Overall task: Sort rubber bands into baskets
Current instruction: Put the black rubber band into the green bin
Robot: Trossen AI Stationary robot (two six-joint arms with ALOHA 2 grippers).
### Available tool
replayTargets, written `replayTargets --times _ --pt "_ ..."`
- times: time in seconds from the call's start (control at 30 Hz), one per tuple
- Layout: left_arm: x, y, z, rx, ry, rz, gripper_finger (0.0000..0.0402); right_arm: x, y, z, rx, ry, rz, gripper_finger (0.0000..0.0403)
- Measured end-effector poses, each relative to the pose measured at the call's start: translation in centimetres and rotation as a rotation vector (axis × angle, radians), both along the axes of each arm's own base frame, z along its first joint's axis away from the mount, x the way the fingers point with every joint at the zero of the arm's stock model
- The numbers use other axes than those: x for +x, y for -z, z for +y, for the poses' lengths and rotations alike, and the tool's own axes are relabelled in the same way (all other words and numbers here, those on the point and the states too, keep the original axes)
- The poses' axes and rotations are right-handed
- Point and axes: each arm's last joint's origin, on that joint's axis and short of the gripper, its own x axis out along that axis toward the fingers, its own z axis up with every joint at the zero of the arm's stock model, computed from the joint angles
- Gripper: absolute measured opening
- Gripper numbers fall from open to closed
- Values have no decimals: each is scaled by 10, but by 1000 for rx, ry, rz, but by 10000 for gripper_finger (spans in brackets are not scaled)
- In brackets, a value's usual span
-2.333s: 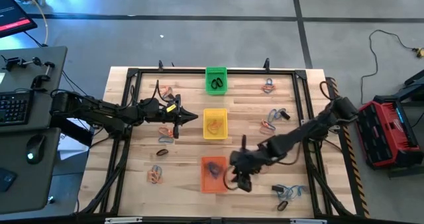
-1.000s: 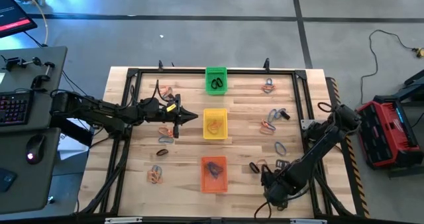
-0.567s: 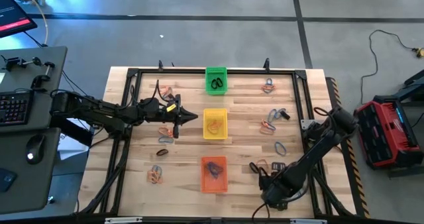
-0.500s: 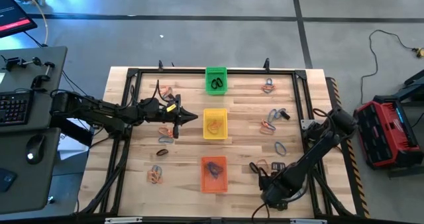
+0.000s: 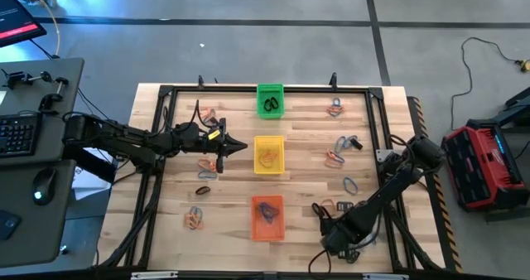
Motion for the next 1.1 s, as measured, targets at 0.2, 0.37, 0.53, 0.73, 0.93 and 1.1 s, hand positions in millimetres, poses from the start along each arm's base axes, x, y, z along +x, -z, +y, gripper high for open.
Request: replayTargets --times 0.2,0.37,0.53,0.73,0.93,1.1 --pt "0 1 0 -2 1 10 0 4 -3 -4 27 -4 2 11" --pt "0 1 0 -4 0 10 0 13 -25 -13 31 6 -83 3" --pt "0 1 0 -5 0 9 0 29 -52 -33 -23 -1 -216 1" --pt "0 1 0 -20 -1 9 0 50 -59 -68 -74 -10 -296 0" --pt "0 1 0 -20 -2 8 0 78 -61 -116 -167 -9 -388 0" --pt "0 1 1 -18 -27 8 0 101 -64 -163 -258 46 -498 0"
